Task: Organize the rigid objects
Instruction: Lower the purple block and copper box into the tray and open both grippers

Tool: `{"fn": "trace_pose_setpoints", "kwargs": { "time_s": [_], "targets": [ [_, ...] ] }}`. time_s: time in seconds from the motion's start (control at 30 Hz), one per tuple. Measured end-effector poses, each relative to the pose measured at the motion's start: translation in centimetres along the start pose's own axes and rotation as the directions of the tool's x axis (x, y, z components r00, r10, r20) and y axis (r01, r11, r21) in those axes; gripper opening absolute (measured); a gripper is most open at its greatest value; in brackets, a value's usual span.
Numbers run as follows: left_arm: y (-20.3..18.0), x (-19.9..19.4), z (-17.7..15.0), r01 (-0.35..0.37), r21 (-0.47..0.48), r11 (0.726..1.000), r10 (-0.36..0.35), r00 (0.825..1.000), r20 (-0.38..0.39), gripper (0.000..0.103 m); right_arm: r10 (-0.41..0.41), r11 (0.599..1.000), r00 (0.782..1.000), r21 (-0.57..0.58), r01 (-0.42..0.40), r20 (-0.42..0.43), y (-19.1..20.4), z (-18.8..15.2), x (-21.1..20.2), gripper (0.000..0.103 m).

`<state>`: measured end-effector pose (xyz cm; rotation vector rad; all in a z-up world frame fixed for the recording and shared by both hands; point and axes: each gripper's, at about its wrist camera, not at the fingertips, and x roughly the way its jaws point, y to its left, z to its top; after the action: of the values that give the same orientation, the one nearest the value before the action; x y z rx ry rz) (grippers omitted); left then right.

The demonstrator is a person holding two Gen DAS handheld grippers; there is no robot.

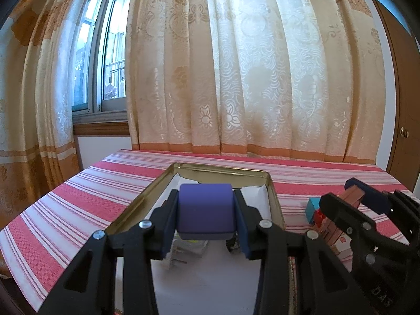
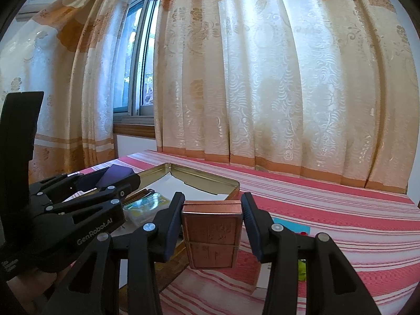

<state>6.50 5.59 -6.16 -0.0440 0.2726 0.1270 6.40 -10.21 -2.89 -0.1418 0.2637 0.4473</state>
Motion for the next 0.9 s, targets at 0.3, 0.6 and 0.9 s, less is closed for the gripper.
{"fn": "trace_pose_setpoints", "kwargs": {
  "time_s": [0.3,0.6,0.9],
  "targets": [
    [1.2,0.3,0.0,-0.015,-0.004,1.000,0.015,1.000,-0.012,0.039,0.024,1.000,1.000,-0.010,-0.024,-0.003,1.0,0.2,0.6,0.047],
    [2.7,0.8,0.1,-0.034,-0.010,0.999,0.034,0.999,-0.025,0.039,0.041,0.999,0.999,-0.024,-0.042,-0.013,2.1,0.4,1.4,0.047],
    [3.6,1.5,0.2,-0.038,-0.018,0.999,0.037,0.998,-0.057,0.039,0.064,0.997,0.998,-0.036,-0.065,-0.028,2.9,0.7,2.4,0.047]
  ]
}}
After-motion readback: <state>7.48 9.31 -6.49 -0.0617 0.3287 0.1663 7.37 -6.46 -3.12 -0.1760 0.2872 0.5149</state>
